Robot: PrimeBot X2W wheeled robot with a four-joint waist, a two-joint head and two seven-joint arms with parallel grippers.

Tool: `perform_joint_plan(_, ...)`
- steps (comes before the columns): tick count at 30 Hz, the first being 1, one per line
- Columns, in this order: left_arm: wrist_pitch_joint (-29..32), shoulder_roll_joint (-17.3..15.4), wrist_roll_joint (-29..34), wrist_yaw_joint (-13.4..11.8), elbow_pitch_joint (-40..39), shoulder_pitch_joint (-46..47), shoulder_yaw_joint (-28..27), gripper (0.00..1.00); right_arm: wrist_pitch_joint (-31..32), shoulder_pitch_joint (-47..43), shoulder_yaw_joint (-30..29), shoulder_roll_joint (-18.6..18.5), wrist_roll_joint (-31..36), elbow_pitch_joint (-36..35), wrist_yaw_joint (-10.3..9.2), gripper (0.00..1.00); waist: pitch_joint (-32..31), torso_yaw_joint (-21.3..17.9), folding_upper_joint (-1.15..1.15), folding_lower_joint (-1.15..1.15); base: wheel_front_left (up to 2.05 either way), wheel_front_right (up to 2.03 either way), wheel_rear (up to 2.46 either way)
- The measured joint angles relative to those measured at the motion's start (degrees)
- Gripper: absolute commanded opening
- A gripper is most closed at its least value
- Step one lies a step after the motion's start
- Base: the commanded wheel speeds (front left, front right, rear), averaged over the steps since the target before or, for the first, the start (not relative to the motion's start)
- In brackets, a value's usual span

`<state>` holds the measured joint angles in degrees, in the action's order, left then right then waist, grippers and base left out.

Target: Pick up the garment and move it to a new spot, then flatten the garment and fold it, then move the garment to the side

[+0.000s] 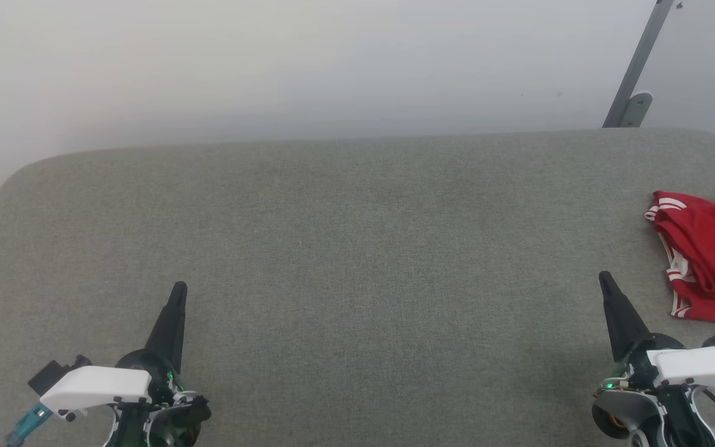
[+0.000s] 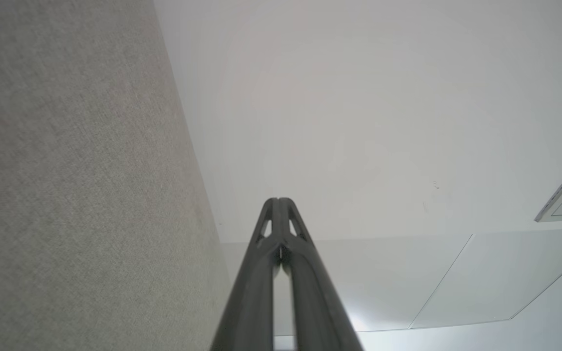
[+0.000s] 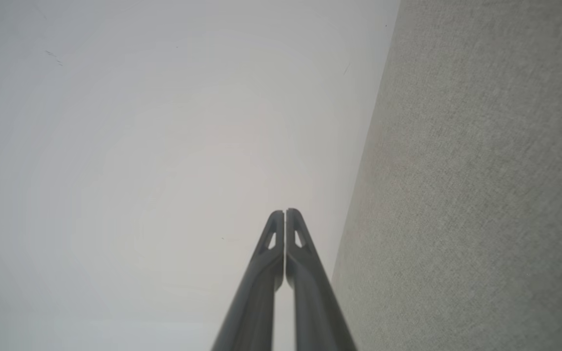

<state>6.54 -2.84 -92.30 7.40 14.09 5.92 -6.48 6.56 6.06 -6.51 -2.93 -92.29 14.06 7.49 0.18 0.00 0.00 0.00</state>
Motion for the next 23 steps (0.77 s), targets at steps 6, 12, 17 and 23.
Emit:
perform_joint_plan(6, 0.00, 0.00, 0.00, 0.00, 0.00, 0.00, 0.00, 0.00, 0.00, 0.00, 0.00, 0.00, 0.00, 0.00, 0.00, 0.00, 0.00, 0.00, 0.00, 0.00, 0.00, 0.00, 0.00)
perform_joint_plan(12, 0.01, 0.00, 0.00, 0.00, 0.00, 0.00, 0.00, 0.00, 0.00, 0.00, -0.01, 0.00, 0.00, 0.00, 0.00, 0.00, 0.00, 0.00, 0.00, 0.00, 0.00, 0.00, 0.00)
perform_joint_plan(17, 0.01, 0.00, 0.00, 0.00, 0.00, 0.00, 0.00, 0.00, 0.00, 0.00, 0.02, 0.00, 0.00, 0.00, 0.00, 0.00, 0.00, 0.00, 0.00, 0.00, 0.00, 0.00, 0.00)
perform_joint_plan(23, 0.00, 0.00, 0.00, 0.00, 0.00, 0.00, 0.00, 0.00, 0.00, 0.00, 0.02, 0.00, 0.00, 0.00, 0.00, 0.00, 0.00, 0.00, 0.00, 0.00, 0.00, 0.00, 0.00)
